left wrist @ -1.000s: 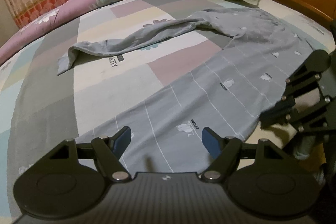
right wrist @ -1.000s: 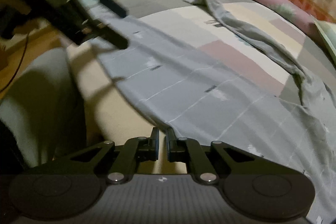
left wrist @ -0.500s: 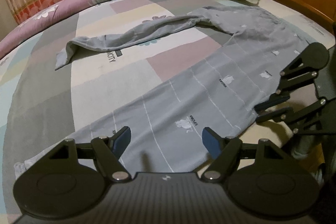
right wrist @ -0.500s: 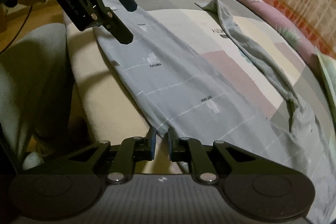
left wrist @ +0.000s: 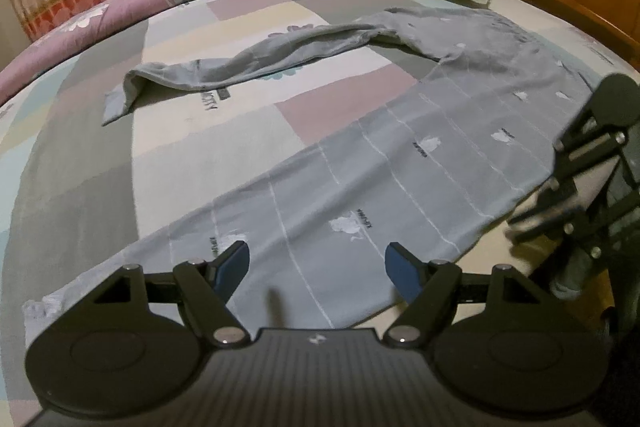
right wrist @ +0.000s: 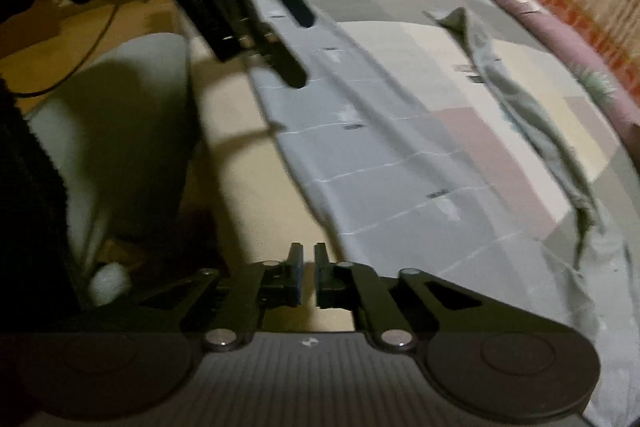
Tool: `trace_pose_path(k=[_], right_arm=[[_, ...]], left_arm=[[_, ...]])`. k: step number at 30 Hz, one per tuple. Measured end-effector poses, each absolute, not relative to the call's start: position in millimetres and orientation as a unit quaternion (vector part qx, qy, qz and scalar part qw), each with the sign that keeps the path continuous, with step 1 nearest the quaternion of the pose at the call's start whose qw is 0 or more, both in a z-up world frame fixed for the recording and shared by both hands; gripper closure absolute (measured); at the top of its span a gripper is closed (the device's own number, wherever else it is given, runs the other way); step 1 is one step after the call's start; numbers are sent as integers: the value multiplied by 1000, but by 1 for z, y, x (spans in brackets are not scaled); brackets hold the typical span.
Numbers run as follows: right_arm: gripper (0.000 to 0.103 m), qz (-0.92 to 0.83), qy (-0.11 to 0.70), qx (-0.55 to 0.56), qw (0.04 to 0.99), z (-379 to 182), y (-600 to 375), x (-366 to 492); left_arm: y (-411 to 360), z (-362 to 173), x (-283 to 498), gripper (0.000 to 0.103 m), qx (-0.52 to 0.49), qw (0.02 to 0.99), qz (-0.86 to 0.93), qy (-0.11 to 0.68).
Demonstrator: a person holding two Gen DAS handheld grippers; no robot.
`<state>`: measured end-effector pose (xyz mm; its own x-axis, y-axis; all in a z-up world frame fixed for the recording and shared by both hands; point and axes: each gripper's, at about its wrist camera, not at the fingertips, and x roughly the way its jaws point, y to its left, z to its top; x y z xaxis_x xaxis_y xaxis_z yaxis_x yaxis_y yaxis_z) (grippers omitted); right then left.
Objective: Fold clothes
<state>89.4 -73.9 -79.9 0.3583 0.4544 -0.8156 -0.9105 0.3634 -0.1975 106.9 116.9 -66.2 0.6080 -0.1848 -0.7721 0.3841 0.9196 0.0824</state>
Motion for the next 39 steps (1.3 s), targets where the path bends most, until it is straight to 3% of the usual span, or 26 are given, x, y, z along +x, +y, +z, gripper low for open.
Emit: trace_pose_path(k=[5, 10, 16, 18, 19, 25, 26, 27, 35, 39], right_arm=[[90, 438, 331, -339, 763, -87, -71, 96], [90, 440, 374, -307, 757, -86, -79, 101], [81, 392, 373, -279, 793, -80, -95, 103], [57, 359, 369, -242, 822, -78, -99, 111], [52, 342, 367, -223, 836, -77, -101, 116], [40, 268, 411, -145, 859, -96, -141, 120], [30, 264, 413, -134, 861, -96, -155, 116], [27, 258, 423, -121, 860, -96, -168, 112], [27, 62, 412, -38, 908, -90, -273, 141], [27, 42, 431, 8, 901, -104, -313, 146]], left_arm=[[104, -75, 109, 27, 127, 879, -184, 422], [97, -100, 112, 27, 144, 848, -186, 475], [96, -82, 107, 25, 157, 861, -187, 447], [92, -75, 115, 24, 139, 870, -189, 434], [89, -78, 120, 24, 132, 870, -188, 435], [92, -102, 130, 21, 101, 864, -165, 465], [95, -102, 126, 19, 100, 861, -165, 470], [96, -100, 125, 19, 104, 859, -161, 474], [78, -77, 138, 19, 129, 870, -151, 451], [63, -90, 148, 19, 121, 864, -152, 465]])
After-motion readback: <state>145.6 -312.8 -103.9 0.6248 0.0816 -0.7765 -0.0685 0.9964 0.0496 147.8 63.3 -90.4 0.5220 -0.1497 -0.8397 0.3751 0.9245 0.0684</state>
